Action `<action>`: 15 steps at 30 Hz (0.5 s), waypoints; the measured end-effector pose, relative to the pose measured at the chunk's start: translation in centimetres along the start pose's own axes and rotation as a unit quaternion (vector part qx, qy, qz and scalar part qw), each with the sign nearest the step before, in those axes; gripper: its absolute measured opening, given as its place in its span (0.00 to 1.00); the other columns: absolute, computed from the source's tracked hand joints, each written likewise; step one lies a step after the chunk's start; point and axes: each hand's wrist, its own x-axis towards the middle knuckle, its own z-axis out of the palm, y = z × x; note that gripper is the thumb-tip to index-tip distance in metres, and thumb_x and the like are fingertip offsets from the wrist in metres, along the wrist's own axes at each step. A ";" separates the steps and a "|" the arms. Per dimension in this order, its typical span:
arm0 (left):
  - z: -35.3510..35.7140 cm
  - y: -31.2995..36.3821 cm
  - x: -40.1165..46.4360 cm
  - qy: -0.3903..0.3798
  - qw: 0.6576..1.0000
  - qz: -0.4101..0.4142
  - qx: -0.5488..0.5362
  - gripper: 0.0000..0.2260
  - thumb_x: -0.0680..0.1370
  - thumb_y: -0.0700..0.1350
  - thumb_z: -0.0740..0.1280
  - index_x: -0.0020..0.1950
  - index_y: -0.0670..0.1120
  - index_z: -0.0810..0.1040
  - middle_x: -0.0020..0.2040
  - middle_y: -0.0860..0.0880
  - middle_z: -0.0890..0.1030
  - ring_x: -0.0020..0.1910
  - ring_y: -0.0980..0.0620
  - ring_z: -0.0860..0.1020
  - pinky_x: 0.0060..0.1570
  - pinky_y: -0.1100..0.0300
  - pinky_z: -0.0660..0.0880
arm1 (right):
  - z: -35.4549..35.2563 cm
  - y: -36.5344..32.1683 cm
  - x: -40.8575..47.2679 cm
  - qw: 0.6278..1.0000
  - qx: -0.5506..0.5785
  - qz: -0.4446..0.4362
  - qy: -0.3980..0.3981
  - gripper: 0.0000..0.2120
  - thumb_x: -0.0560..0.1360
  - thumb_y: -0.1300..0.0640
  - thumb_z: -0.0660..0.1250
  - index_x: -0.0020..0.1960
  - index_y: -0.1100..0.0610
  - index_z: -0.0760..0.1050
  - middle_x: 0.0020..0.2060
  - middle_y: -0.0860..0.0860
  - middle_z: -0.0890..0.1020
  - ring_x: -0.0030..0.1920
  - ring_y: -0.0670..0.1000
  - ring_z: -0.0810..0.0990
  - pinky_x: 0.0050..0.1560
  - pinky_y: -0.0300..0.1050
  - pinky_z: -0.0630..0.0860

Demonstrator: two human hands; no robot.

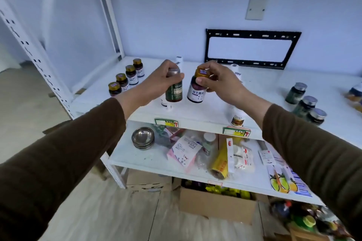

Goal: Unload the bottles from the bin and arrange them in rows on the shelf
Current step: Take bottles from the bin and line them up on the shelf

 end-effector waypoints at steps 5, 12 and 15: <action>-6.0 -1.8 3.9 0.067 0.998 -0.009 0.003 0.18 0.78 0.49 0.70 0.63 0.45 0.68 0.61 0.45 0.78 0.53 0.55 0.77 0.41 0.66 0.72 | 2.9 -0.1 7.8 1.000 0.021 -0.001 -0.001 0.15 0.76 0.54 0.72 0.61 0.53 0.74 0.53 0.52 0.81 0.44 0.49 0.79 0.42 0.40 0.79; -14.8 -4.9 9.1 0.109 0.994 0.015 -0.019 0.14 0.77 0.44 0.72 0.60 0.42 0.73 0.56 0.45 0.80 0.54 0.48 0.78 0.56 0.47 0.75 | 8.7 -0.8 17.8 1.000 0.025 0.004 -0.003 0.13 0.74 0.53 0.73 0.55 0.54 0.75 0.52 0.51 0.82 0.45 0.50 0.79 0.49 0.50 0.78; -18.2 -6.8 12.1 0.114 0.993 0.029 -0.031 0.12 0.77 0.41 0.71 0.59 0.43 0.75 0.53 0.49 0.78 0.53 0.51 0.77 0.58 0.52 0.75 | 11.2 -0.6 21.9 1.000 0.001 0.009 0.017 0.12 0.73 0.52 0.72 0.54 0.54 0.75 0.49 0.50 0.83 0.47 0.50 0.80 0.50 0.50 0.77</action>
